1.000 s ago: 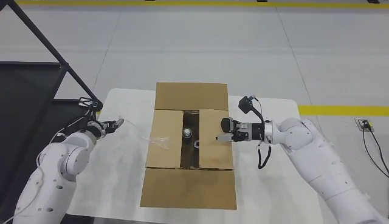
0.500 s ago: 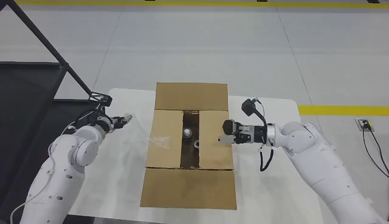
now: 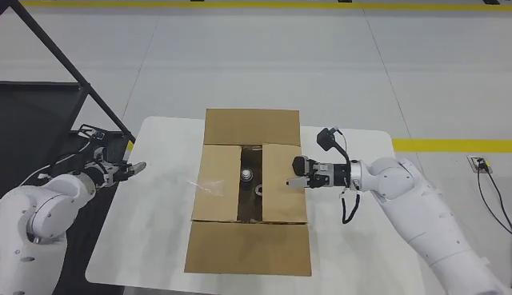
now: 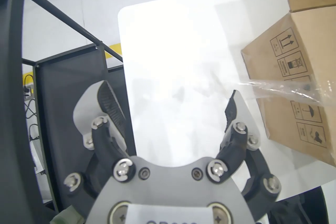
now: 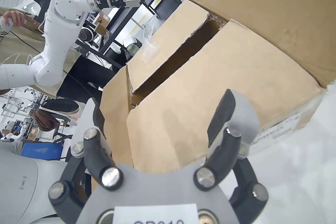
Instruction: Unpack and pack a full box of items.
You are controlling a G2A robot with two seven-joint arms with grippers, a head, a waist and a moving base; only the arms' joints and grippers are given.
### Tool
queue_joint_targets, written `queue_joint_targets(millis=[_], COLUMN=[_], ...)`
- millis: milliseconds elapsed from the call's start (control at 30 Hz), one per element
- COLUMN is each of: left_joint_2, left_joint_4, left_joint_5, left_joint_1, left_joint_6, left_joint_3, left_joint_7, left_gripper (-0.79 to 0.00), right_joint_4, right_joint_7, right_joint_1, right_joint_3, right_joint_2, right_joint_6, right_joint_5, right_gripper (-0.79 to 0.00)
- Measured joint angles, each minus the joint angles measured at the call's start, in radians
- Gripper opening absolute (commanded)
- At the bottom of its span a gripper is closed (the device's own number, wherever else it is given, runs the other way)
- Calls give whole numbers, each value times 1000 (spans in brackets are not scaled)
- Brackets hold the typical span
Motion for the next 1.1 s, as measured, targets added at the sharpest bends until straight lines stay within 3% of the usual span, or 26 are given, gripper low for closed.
queue_joint_targets(millis=[167, 333, 533, 667, 900, 1100], left_joint_2=[9, 11, 10, 14, 19, 19], left_joint_4=[-82, -109, -89, -54, -13, -13], left_joint_5=[-78, -309, -448, -483, -291, -294], left_joint_1=[75, 166, 238, 256, 281, 280], left_joint_6=[19, -60, -155, -208, -208, -208], left_joint_3=[-126, -222, -180, -128, -81, -81], left_joint_7=[33, 30, 8, -67, -33, -34], left_gripper=[0, 0, 0, 0, 0, 0], right_joint_4=[16, 22, 0, -22, -31, -39], right_joint_7=[-4, -35, -161, -228, -223, -232], right_joint_1=[5, 3, -11, -19, -23, -28], right_joint_3=[-6, -7, -4, -4, 3, 3], right_joint_2=[-2, -6, -19, -24, -22, -22], right_joint_6=[-9, -29, -60, -64, -30, -22], right_joint_5=[5, 14, 27, -16, -29, -33], right_gripper=[0, 0, 0, 0, 0, 0])
